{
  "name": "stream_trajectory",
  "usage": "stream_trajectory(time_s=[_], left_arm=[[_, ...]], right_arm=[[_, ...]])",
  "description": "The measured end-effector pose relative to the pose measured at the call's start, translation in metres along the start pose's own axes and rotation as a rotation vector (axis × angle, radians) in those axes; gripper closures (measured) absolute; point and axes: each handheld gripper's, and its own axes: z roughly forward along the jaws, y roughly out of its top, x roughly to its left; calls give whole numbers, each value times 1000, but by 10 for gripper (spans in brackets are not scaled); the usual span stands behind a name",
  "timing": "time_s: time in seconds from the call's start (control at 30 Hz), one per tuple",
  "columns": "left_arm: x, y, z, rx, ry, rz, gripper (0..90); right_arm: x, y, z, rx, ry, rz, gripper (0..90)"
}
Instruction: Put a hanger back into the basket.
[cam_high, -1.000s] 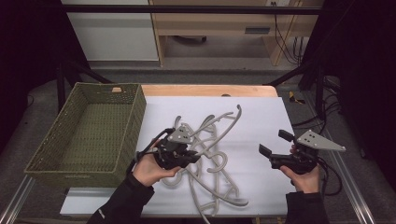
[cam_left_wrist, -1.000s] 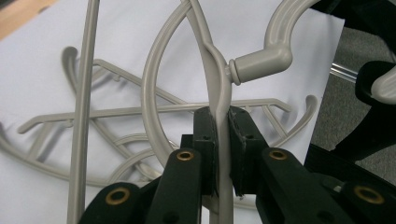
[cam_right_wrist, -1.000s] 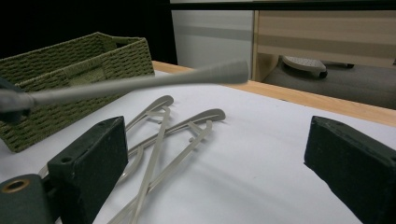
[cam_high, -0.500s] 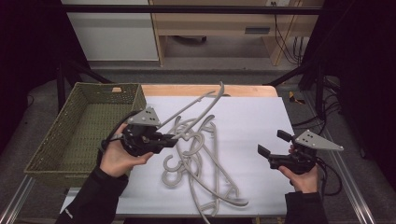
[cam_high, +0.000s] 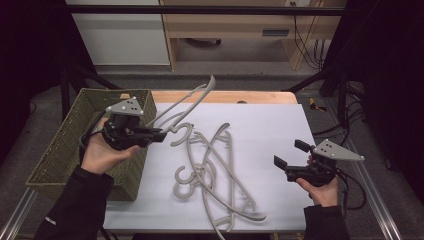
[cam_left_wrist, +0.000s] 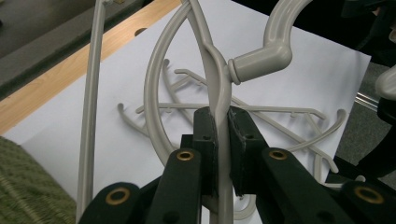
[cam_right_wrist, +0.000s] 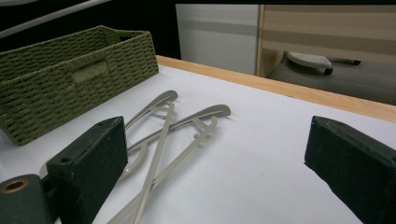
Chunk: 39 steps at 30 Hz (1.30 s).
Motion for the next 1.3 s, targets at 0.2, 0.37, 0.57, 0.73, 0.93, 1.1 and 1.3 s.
stream_trajectory(time_s=[0.2,0.37,0.57,0.73,0.93,1.1,1.3], left_arm=[[17,-3,-14,2,31,-18,823],[30,-8,-23,-5,45,-27,824],[46,-16,-32,13,74,-42,824],[57,-26,-43,11,84,-55,823],[71,-39,-55,35,112,-70,823],[83,-53,-66,32,122,-84,823],[96,-70,-72,45,138,-114,824]], right_arm=[[1,0,0,3,0,1,64],[2,0,2,4,1,0,63],[3,1,2,2,4,-7,63],[3,1,2,5,2,-7,63],[4,0,4,10,6,-8,63],[4,0,5,16,4,-9,62],[5,-1,6,15,10,-12,58]])
